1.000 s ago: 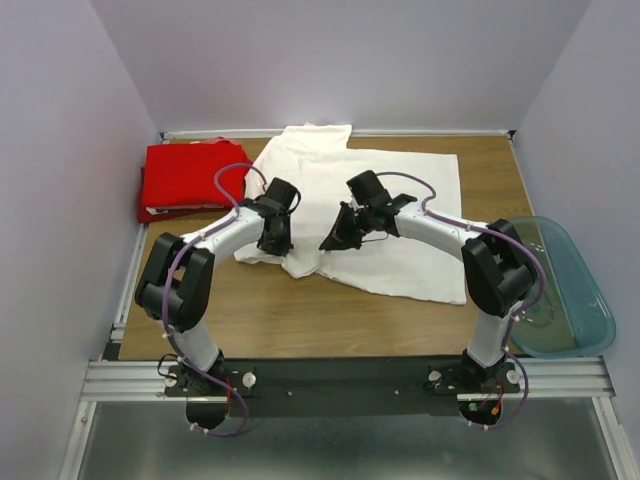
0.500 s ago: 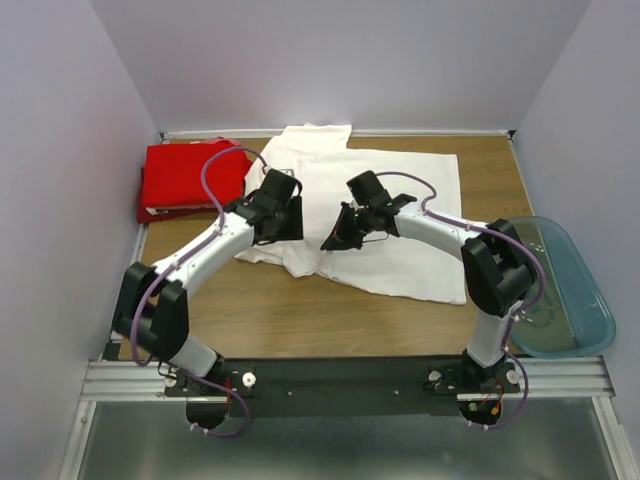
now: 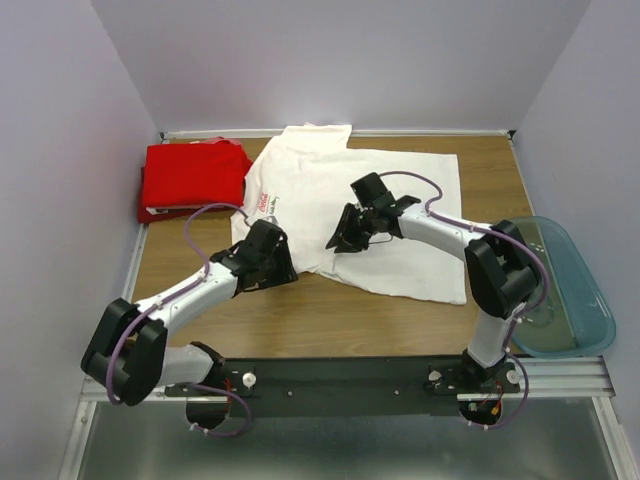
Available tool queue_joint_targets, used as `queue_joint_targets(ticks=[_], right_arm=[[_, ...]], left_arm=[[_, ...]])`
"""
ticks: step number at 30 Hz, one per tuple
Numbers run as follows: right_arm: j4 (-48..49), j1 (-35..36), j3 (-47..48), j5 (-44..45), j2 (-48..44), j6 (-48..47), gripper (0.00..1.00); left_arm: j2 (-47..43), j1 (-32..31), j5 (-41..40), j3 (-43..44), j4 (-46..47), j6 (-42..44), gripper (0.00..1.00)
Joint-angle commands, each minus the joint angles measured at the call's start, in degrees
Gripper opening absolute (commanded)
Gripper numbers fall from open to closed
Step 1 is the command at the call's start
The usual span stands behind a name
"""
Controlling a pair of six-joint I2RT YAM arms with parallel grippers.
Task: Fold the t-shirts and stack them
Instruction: Fold the tshirt
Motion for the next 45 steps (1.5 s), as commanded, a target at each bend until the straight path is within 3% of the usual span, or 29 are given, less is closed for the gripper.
queue_joint_targets(ticks=[1,19,21,25,31,36,39,40,43,45], right_arm=[[-2.8,-0.5,-1.8,5.1,-3.8,-2.5,0.39],[-5.5,-0.8,-2.3,6.3,-7.7,-3.8,0.42],[-5.6,-0.7,-2.2,6.4,-7.8,-3.9,0.42],[-5.7,-0.8,-2.3,6.6,-7.8,-3.9,0.42],[-6.0,-0.9,-2.2,6.9,-8.5,-3.8,0.42],[-6.1,-1.1,-2.6,7.3,-9.3,-3.7,0.42],[-6.3,-1.2,-2.9,7.5,-9.8,-3.7,0.43],[-6.3,-1.2,-3.0,7.5,-10.0,-3.7,0.43],[-6.4,-1.3,-3.2,7.4,-10.0,-3.9,0.43],[-6.5,-1.3,-3.2,7.4,-10.0,-4.2,0.43]], left_arm=[[5.6,-0.1,0.5,2.3,5.9,-0.6,0.57],[16.2,-0.8,-6.7,10.2,5.5,3.0,0.47],[16.5,-1.2,-7.3,11.1,5.2,3.1,0.43],[17.8,-1.5,-7.7,13.3,4.8,4.2,0.21],[24.0,-2.9,-7.3,18.6,2.7,6.6,0.17],[27.9,-4.6,-7.5,22.7,0.4,8.2,0.25],[26.5,-4.8,-8.3,24.1,-0.8,7.9,0.41],[24.9,-4.8,-9.1,24.4,-1.2,7.4,0.52],[20.6,-4.7,-11.2,24.5,-3.1,6.4,0.64],[18.1,-4.8,-12.0,23.2,-3.4,4.7,0.65]])
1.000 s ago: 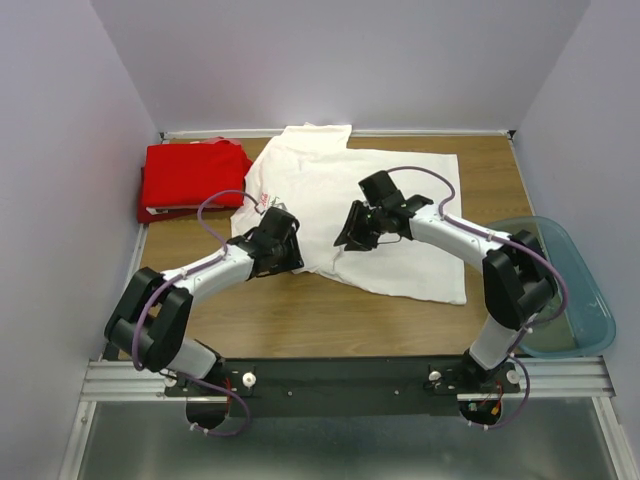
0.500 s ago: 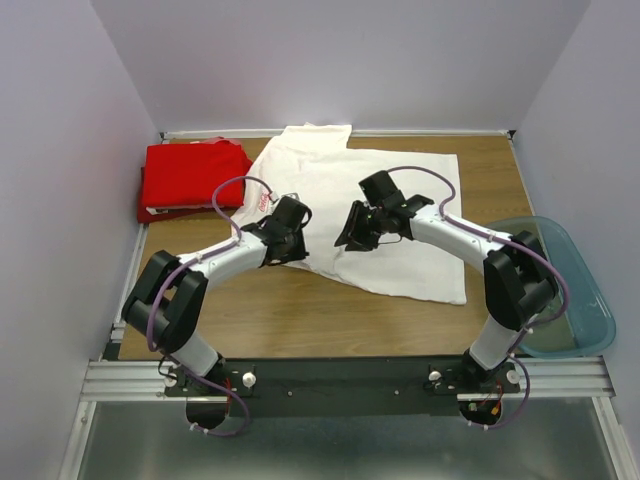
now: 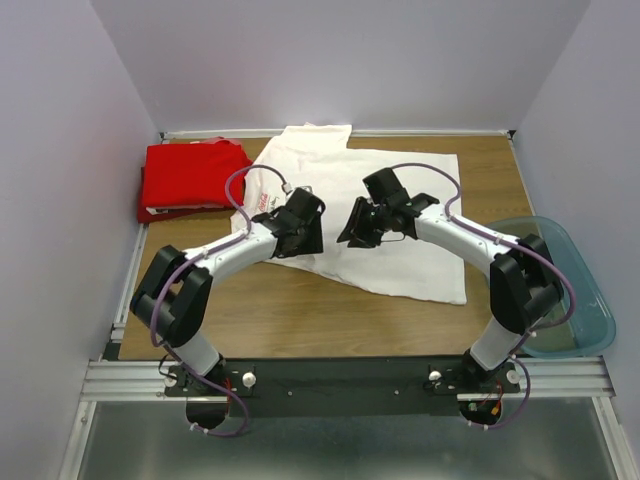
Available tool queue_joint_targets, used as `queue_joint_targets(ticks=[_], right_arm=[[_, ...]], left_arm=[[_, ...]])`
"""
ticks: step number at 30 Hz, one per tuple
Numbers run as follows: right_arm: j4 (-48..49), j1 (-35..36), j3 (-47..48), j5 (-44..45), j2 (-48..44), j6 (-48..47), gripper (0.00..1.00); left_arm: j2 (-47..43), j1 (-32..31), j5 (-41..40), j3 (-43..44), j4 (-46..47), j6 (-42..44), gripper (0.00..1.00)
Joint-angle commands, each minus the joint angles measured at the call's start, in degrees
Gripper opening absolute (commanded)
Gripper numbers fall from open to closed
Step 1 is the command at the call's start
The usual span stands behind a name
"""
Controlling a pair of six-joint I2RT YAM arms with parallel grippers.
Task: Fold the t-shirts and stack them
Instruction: Fold the tshirt
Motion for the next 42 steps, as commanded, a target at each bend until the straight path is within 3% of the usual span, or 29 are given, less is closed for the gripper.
queue_joint_targets(ticks=[1,10,27,34,40,42], right_arm=[[-2.0,-0.3,-0.9,1.7,-1.6,-1.1,0.43],[-2.3,-0.4,0.0,1.4,-1.3,-1.8,0.43],[-3.0,-1.0,-0.7,1.2,-2.2,-3.0,0.43],[-3.1,-1.2,-0.9,1.2,-2.0,-3.0,0.43],[-3.2,-1.1,-1.3,1.1,-2.0,-2.9,0.43],[-3.3,-1.1,-1.4,1.1,-2.0,-2.9,0.43]], left_arm=[[-8.0,-0.1,-4.3,-1.4,-1.8,-2.5,0.64],[-8.8,-0.1,-0.8,-9.1,2.7,-5.7,0.47],[-0.3,0.7,-0.7,-6.7,5.5,-4.2,0.41],[-0.3,0.8,-1.4,-6.3,5.8,-3.7,0.29],[0.0,0.9,-1.9,-5.6,5.0,-3.1,0.26],[-0.1,1.0,-1.8,-5.6,5.1,-3.0,0.19]])
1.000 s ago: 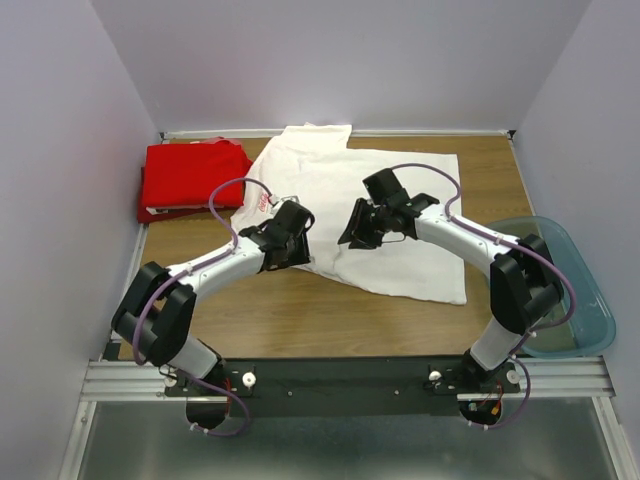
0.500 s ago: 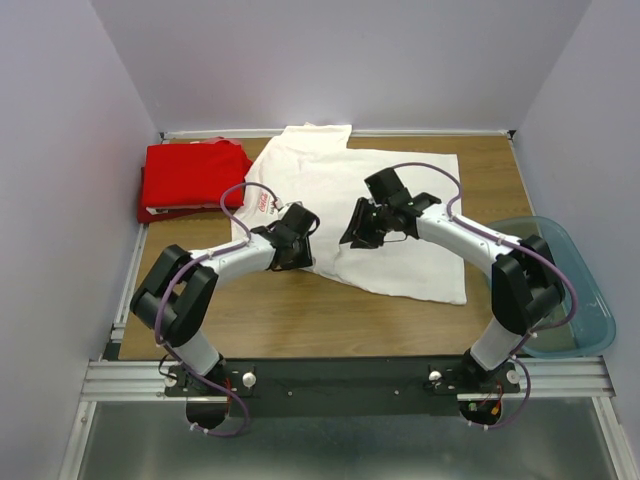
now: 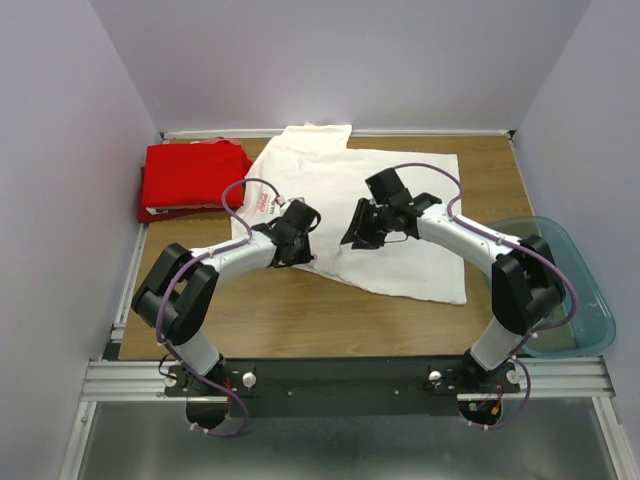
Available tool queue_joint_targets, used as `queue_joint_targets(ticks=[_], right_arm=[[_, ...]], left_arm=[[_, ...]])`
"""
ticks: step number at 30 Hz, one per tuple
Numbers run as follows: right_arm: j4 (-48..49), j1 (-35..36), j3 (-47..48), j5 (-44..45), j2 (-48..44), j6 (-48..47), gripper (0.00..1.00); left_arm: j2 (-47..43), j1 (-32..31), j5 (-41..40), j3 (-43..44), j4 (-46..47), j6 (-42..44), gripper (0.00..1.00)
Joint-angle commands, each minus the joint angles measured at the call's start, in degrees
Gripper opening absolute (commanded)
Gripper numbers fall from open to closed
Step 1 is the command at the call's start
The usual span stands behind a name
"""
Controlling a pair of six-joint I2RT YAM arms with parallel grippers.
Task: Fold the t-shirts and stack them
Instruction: Fold the tshirt
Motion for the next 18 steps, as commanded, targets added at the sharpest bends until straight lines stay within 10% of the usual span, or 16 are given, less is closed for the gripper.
queue_joint_targets(ticks=[1,18], right_arm=[[-1.5,-0.3,-1.2,1.0,-1.5,-0.8,0.43],[-3.8,-2.0,-5.3,4.6,-5.3,-2.4,0.44]], left_arm=[[0.4,0.5,-0.9,0.8,0.1,0.9,0.15],[-5.6,2.5,-0.3,-3.0,-1.4,0.2,0.01]])
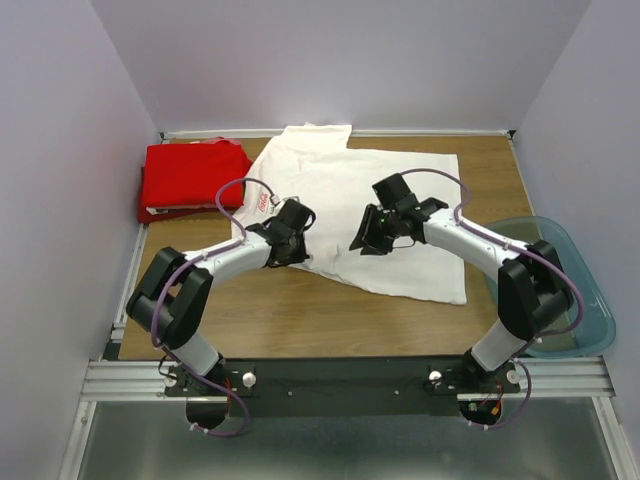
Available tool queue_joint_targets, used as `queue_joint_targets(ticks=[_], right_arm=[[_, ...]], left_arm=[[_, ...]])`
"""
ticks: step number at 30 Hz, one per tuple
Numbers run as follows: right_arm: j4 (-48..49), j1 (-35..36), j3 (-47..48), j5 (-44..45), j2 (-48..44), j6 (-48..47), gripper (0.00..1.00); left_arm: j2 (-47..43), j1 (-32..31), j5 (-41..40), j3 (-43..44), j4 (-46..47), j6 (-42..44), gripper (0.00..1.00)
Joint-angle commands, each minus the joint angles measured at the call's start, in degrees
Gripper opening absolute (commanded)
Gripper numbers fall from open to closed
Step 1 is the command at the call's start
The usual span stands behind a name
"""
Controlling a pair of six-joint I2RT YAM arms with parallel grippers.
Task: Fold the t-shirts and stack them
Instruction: Fold the tshirt
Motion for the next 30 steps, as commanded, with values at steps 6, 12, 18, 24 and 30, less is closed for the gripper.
queue_joint_targets(ticks=[6,12,18,24,30], right_arm=[[-6.5,-3.1,-9.2,8.3,-9.0,-2.7,0.44],[-9.4,-7.2,-16.3,12.9,-16.0,-2.3,0.47],[-13.3,-14.0,-20.9,18.7,-20.4,-3.2,0.49],[-14.0,-21.5,-24.5,20.0,-23.2,-5.8,0.55],[-14.5,-27.0,-24.4,17.8,-23.3,-6.6,0.56]], left_arm=[[-11.0,2.6,2.6,-7.6,0.0,-2.1,0.01],[-14.7,2.9,4.9,-10.5,0.3,-3.1,0.01],[-16.3,3.2,5.4,-13.0,0.1,-3.3,0.01],[-17.8,3.3,6.1,-15.6,0.5,-4.2,0.02],[-19.9,3.3,5.9,-16.6,0.0,-4.9,0.09]])
